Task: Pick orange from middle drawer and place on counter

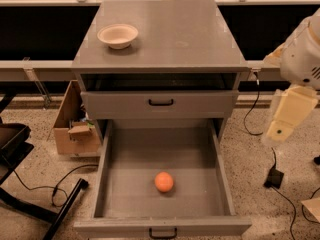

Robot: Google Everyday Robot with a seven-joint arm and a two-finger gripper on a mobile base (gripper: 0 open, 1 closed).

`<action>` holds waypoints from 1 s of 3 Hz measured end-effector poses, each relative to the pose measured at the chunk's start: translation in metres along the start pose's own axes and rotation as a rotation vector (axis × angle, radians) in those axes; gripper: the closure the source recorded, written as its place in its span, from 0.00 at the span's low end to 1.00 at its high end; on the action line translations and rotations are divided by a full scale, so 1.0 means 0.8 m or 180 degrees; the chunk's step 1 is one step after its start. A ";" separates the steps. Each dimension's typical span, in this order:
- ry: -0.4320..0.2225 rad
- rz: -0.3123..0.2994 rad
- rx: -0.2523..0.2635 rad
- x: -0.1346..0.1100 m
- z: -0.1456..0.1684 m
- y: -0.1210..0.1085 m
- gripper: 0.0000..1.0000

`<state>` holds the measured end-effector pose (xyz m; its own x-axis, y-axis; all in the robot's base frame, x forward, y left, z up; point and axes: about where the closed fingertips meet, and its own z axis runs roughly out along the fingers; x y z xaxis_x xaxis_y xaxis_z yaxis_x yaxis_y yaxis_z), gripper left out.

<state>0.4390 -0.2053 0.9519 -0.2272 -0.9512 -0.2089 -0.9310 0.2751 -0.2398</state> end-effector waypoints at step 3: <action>-0.0272 -0.0027 0.0192 -0.020 0.192 0.008 0.00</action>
Offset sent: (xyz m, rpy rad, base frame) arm 0.0731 0.0411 -0.1679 0.0801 -0.1462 0.0072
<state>0.4803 -0.1667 0.8085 -0.1917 -0.9388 -0.2862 -0.9134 0.2774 -0.2979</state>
